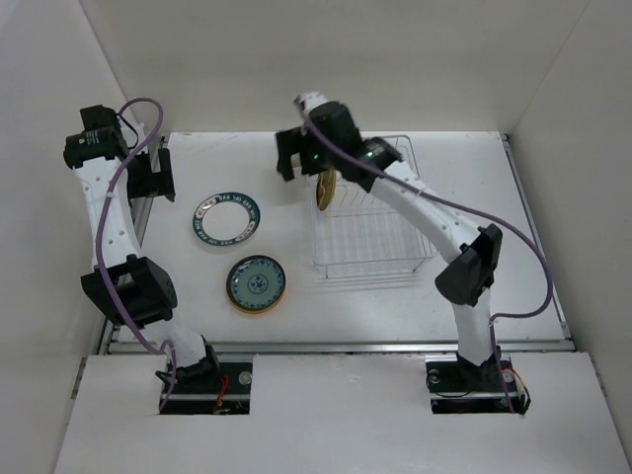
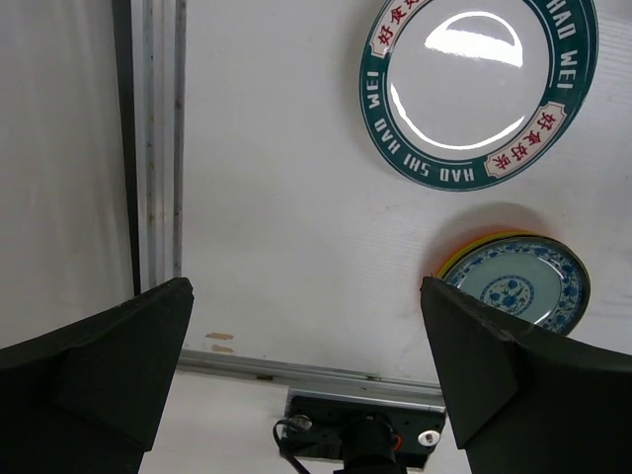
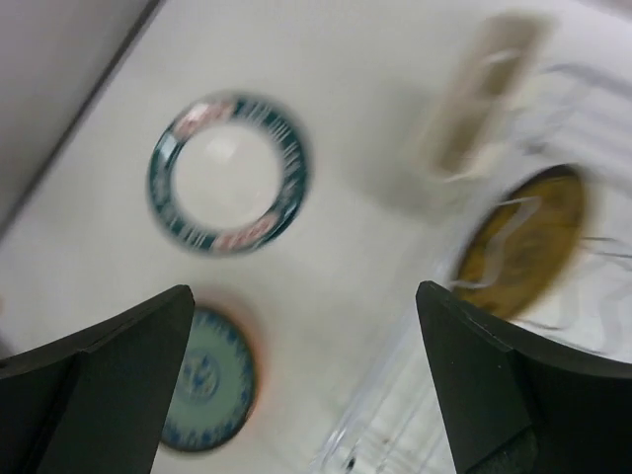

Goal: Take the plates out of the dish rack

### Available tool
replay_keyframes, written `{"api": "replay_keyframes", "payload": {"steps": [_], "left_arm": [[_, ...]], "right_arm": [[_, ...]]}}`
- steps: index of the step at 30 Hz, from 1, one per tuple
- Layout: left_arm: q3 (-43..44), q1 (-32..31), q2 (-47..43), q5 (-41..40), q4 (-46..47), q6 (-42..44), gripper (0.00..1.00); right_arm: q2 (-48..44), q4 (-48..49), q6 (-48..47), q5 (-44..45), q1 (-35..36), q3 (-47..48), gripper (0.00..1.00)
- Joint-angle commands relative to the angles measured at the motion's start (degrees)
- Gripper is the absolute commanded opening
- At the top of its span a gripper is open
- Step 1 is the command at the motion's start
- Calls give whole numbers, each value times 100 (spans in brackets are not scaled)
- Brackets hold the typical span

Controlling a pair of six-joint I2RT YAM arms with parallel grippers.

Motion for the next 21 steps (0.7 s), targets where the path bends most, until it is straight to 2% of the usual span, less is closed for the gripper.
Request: {"api": "replay_keyframes", "payload": {"steps": [1, 5, 9, 13, 14, 17, 20, 21], "left_arm": [[35, 29, -119, -61, 44, 71, 100], [158, 29, -14, -114, 44, 124, 100], [211, 29, 92, -114, 44, 124, 100], [211, 29, 144, -114, 44, 124, 100], [211, 29, 145, -114, -8, 124, 100], [211, 29, 145, -114, -9, 124, 100], [211, 29, 197, -114, -9, 124, 100], [211, 29, 197, -114, -9, 124, 100]], "right_arm": [[115, -73, 859, 1280, -691, 398, 100], [757, -575, 1141, 1660, -1105, 1146, 99], [1187, -515, 1141, 1802, -1220, 1147, 93], [1241, -120, 1089, 1223, -1273, 612, 85], [1293, -118, 1089, 1222, -1273, 523, 79], [1425, -39, 1202, 1151, -1273, 339, 71], [1487, -91, 1203, 1300, -1273, 338, 50], [1487, -144, 1203, 1301, -1273, 338, 31]]}}
